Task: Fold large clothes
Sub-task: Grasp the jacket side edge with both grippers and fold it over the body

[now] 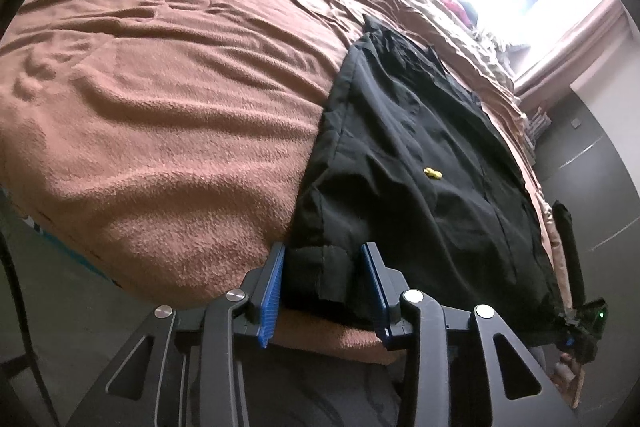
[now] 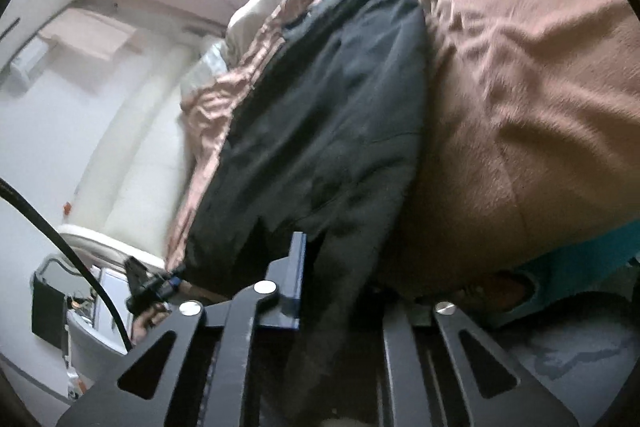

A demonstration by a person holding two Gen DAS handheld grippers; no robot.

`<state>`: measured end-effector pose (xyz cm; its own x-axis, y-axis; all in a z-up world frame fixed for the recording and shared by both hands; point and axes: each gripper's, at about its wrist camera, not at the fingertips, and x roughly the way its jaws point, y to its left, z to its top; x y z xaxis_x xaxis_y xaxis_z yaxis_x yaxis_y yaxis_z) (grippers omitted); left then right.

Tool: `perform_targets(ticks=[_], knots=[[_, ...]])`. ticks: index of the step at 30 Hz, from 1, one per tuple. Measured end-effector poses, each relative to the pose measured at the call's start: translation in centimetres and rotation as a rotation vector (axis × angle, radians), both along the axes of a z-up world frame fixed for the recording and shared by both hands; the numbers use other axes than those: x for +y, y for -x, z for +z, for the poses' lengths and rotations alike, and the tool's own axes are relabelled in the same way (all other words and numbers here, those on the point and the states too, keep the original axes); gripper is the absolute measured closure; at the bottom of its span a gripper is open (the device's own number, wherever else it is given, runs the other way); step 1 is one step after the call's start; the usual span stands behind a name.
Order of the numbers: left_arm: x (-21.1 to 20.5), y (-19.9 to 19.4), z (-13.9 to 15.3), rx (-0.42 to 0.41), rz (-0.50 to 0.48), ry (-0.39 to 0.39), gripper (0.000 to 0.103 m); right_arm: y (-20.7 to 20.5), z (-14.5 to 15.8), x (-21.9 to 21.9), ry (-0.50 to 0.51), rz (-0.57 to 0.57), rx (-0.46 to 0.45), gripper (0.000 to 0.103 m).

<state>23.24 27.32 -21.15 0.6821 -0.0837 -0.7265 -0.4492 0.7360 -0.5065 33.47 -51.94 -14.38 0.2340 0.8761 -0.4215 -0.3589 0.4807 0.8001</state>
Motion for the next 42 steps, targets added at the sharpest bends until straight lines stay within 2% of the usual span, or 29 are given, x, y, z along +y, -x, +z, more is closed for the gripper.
perform_targets(ticks=[2,7,8,10,11,13,21,31,38,42], knots=[[0.3,0.0,-0.2,-0.002,0.011,0.012,0.063,0.6,0.3,-0.6,-0.028,-0.016,-0.023,0.102],[0.4,-0.4,-0.6,-0.007,0.022,0.033,0.066,2.0,0.3,-2.3,-0.082,-0.066,-0.03,0.103],[0.2,-0.4,-0.7,-0.011,0.017,0.033,0.081,2.3,0.3,-2.5,-0.09,-0.07,-0.032,0.103],[0.2,-0.3,-0.9,-0.008,0.017,0.056,0.086,3.0,0.3,-3.0,-0.102,-0.077,-0.041,0.103],[0.1,-0.2,-0.7,-0.011,0.021,0.05,0.091,3.1,0.4,-3.1,-0.108,-0.086,-0.044,0.103],[-0.4,0.2,0.2,-0.023,0.017,0.015,0.093,3.3,0.6,-3.9,-0.122,-0.104,-0.049,0.103],[-1.3,1.7,5.8,-0.143,0.011,-0.021,0.097,5.2,3.2,-3.7,-0.132,-0.137,-0.129,0.103],[-2.5,5.1,15.2,-0.323,0.008,-0.065,0.098,8.3,6.7,-5.4,-0.202,-0.155,-0.24,0.103],[-3.9,8.3,20.8,-0.433,-0.006,-0.097,0.099,10.6,7.9,-7.2,-0.25,-0.162,-0.317,0.103],[-4.7,9.4,22.9,-0.464,-0.012,-0.118,0.099,11.6,7.6,-7.7,-0.263,-0.165,-0.351,0.103]])
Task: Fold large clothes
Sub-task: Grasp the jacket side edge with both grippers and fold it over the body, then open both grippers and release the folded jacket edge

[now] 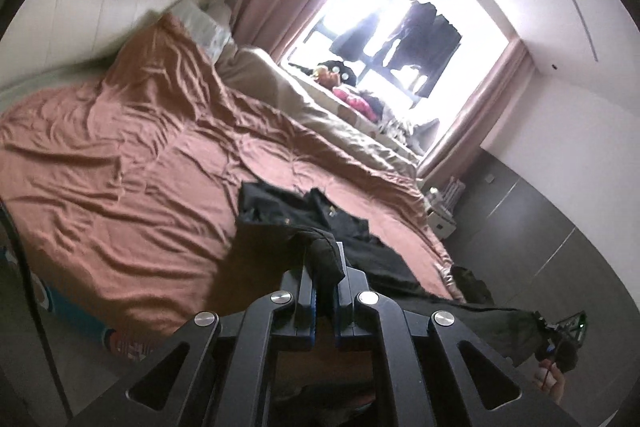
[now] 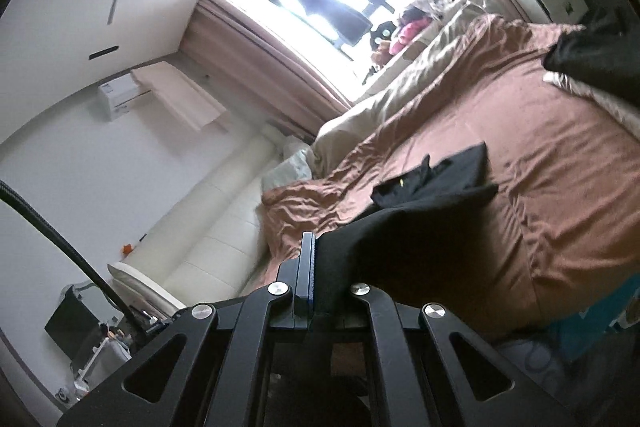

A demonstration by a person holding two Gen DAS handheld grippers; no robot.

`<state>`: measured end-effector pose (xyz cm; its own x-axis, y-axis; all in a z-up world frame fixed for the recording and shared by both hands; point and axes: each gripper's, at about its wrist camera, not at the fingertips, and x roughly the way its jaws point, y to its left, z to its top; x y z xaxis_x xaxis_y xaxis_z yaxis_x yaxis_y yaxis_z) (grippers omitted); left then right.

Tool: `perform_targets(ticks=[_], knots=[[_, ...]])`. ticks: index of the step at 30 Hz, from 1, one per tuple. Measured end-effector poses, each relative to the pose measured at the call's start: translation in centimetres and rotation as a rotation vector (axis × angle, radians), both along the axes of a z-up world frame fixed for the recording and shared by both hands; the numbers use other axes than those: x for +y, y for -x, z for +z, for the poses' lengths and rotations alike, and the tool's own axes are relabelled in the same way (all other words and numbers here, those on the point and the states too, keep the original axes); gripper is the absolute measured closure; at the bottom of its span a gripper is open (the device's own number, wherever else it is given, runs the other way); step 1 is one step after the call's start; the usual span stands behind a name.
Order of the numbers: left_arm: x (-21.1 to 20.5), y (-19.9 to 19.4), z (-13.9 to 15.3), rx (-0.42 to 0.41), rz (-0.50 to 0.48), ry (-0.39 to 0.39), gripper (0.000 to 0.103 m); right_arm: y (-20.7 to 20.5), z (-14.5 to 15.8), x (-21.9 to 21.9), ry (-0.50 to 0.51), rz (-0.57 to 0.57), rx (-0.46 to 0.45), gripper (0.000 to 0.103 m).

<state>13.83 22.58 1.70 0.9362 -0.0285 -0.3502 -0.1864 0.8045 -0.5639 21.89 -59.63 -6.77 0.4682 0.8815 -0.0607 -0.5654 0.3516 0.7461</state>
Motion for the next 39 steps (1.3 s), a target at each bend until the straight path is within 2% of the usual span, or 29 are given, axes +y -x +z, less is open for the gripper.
perform_targets(ticks=[5,10,15,19,24,27,35,39], knots=[[-0.5,0.4,0.7,-0.019,-0.005,-0.012,0.099,-1.0,-0.8,0.0,-0.01,-0.007,-0.011,0.103],[0.1,-1.5,0.0,0.044,-0.022,-0.028,0.098,-3.0,-2.7,0.8,0.035,-0.007,0.042,0.103],[0.8,-4.4,-0.2,0.073,-0.034,-0.056,0.098,-5.9,-2.7,2.4,0.093,-0.024,0.046,0.103],[2.5,-8.2,0.3,0.091,-0.031,-0.056,0.098,-9.4,-1.6,4.4,0.118,-0.045,0.044,0.103],[4.4,-13.0,1.7,0.104,-0.024,-0.077,0.098,-13.8,2.0,6.7,0.161,-0.085,0.038,0.103],[5.3,-15.5,1.9,0.119,-0.018,-0.071,0.098,-16.8,3.0,8.3,0.159,-0.088,0.055,0.103],[7.4,-22.5,1.3,0.171,-0.018,-0.065,0.098,-22.5,4.6,11.9,0.224,-0.114,0.102,0.103],[8.4,-25.9,-0.1,0.213,-0.001,-0.058,0.098,-25.3,5.1,14.1,0.258,-0.121,0.155,0.103]])
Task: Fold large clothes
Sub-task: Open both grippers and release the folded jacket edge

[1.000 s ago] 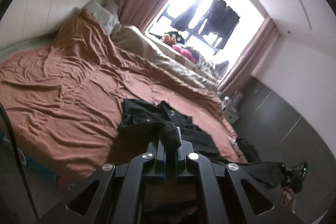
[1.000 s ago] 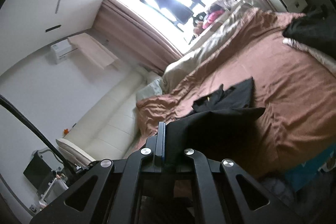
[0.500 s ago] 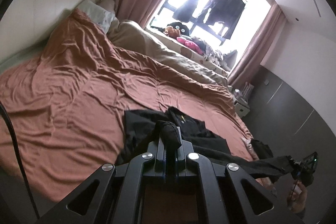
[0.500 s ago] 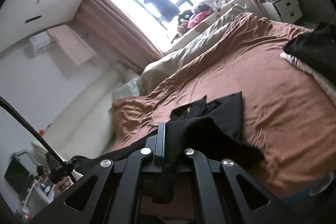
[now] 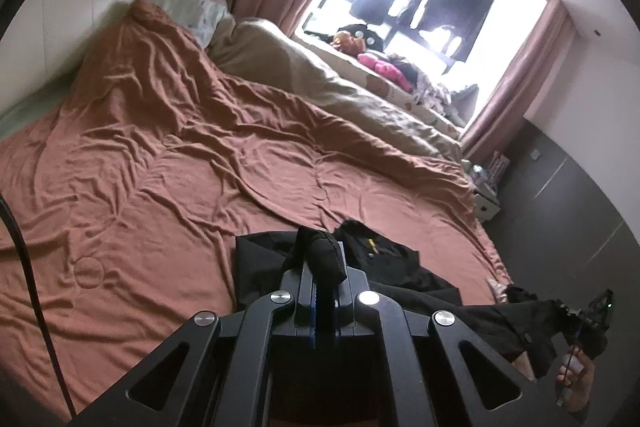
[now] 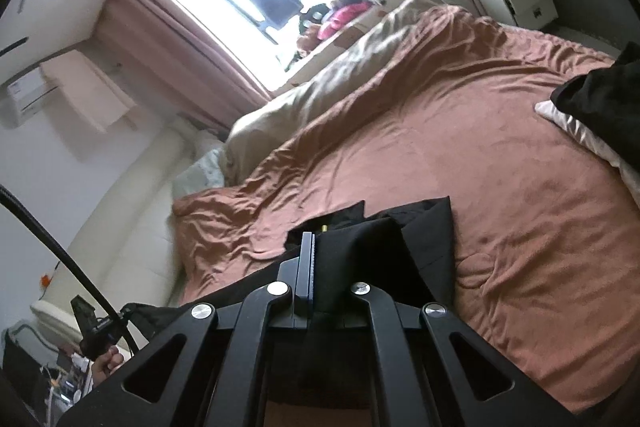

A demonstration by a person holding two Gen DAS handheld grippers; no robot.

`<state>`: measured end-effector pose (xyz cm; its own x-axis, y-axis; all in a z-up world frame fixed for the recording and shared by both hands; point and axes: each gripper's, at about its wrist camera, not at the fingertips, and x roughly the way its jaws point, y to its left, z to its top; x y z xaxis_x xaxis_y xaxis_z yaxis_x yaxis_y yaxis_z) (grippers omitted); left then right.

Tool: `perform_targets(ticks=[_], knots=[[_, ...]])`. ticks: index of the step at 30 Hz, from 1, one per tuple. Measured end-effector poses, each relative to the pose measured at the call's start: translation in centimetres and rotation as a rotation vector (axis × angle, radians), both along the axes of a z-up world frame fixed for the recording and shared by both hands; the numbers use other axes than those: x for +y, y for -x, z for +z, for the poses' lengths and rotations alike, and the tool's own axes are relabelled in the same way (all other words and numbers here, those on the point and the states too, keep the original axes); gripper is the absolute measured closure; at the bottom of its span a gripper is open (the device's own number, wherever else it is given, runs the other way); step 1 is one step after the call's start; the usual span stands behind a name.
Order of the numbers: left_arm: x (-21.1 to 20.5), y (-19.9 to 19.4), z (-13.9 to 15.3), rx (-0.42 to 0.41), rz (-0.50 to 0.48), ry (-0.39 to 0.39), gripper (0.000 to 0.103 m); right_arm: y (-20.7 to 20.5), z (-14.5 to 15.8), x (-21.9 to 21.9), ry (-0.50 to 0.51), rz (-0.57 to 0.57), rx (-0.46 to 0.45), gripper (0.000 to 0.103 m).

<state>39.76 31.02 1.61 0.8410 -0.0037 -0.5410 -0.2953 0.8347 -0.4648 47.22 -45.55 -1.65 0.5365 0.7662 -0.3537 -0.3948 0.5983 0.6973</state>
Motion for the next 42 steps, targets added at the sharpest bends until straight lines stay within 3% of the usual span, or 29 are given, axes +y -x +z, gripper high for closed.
perform_targets(ticks=[11,18,21,22,23,24,25,26,27,29,37,42], knots=[[2.4,-7.6,-4.6,0.092,0.016,0.027,0.098,-7.4,-0.8,4.8,0.058,-0.004,0.122,0.103],[4.1,-12.9,-9.8,0.19,0.031,0.045,0.097,-12.0,-3.9,7.7,0.1,-0.015,0.215,0.102],[4.5,-14.7,-12.4,0.268,0.045,0.065,0.093,-13.2,-4.4,9.4,0.101,0.021,0.194,0.101],[4.4,-15.1,-13.0,0.288,0.042,0.067,0.093,-13.5,-4.4,9.9,0.112,0.025,0.191,0.098],[4.4,-15.5,-13.6,0.301,0.034,0.072,0.089,-13.8,-4.5,10.3,0.124,0.025,0.186,0.088],[4.4,-15.7,-13.8,0.307,0.032,0.07,0.076,-14.1,-4.3,10.7,0.147,0.018,0.176,0.077],[4.4,-15.9,-14.1,0.309,0.03,0.063,0.068,-14.4,-4.3,10.9,0.163,0.008,0.167,0.04],[4.5,-15.9,-14.1,0.307,0.033,0.062,0.05,-14.6,-4.1,11.0,0.172,-0.003,0.157,0.013],[4.6,-15.8,-14.0,0.294,0.043,0.061,0.04,-14.6,-3.9,10.9,0.164,-0.015,0.147,0.012],[4.9,-15.6,-13.8,0.272,0.054,0.058,0.036,-14.7,-3.7,10.7,0.163,-0.028,0.136,0.012],[5.1,-15.6,-14.7,0.344,0.02,-0.032,0.036,-13.6,-3.6,11.2,0.343,-0.034,0.132,0.012],[5.4,-16.6,-17.0,0.399,0.01,-0.027,0.036,-15.1,-3.0,13.2,0.425,-0.028,0.138,0.012]])
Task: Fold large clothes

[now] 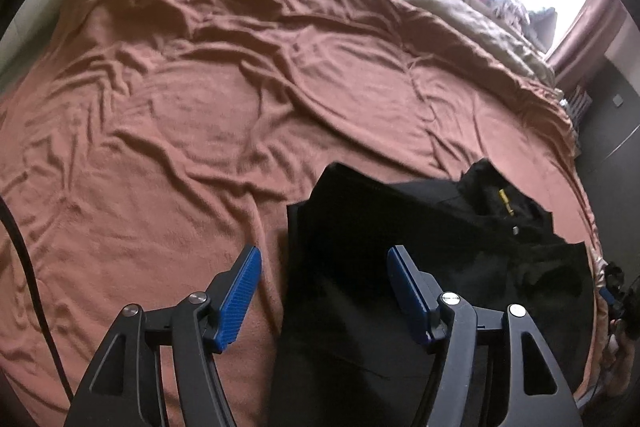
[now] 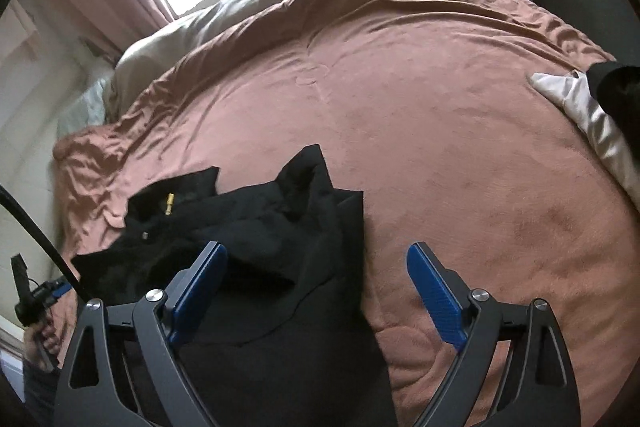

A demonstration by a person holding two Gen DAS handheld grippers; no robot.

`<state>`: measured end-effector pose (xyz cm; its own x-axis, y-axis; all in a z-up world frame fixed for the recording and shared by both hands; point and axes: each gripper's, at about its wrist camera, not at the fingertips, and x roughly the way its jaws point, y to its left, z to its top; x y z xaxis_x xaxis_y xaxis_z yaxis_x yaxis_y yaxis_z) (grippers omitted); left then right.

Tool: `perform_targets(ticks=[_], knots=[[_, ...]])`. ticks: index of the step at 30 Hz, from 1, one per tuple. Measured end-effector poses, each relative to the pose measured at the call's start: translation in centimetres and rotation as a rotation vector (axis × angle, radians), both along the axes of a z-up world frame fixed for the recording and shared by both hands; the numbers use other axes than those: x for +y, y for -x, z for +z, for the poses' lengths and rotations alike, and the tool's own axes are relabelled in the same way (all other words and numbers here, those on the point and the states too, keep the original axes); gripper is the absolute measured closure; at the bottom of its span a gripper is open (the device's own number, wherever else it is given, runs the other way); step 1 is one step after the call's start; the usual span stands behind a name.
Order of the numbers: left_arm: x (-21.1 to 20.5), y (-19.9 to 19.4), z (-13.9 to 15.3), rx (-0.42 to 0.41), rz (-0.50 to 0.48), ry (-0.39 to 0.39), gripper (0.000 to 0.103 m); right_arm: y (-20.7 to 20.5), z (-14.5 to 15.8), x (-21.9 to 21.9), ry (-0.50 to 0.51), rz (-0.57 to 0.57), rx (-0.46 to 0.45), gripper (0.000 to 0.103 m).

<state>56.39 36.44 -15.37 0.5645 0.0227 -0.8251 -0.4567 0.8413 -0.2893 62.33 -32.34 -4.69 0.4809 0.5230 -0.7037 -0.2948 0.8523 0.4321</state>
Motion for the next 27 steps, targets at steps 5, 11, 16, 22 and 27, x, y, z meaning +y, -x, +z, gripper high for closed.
perform_targets(ticks=[5,11,16,22,27], knots=[[0.2,-2.0,-1.7,0.027,-0.028,-0.037,0.042,-2.4,-0.6,2.7,0.072,0.036,0.013,0.012],[0.9,-4.5,-3.0,0.057,-0.071,-0.063,0.079,-6.1,-1.7,5.8,0.157,0.067,0.02,0.049],[0.5,-4.5,-1.8,0.025,-0.092,-0.124,0.096,-7.1,-1.7,7.1,0.171,0.07,-0.012,0.097],[0.0,-3.3,2.0,-0.067,-0.079,-0.17,0.098,-4.9,1.0,5.4,0.081,0.067,-0.108,0.102],[-0.4,-3.8,4.7,-0.106,-0.084,-0.2,0.098,-3.9,2.9,3.2,0.022,0.043,-0.145,0.102]])
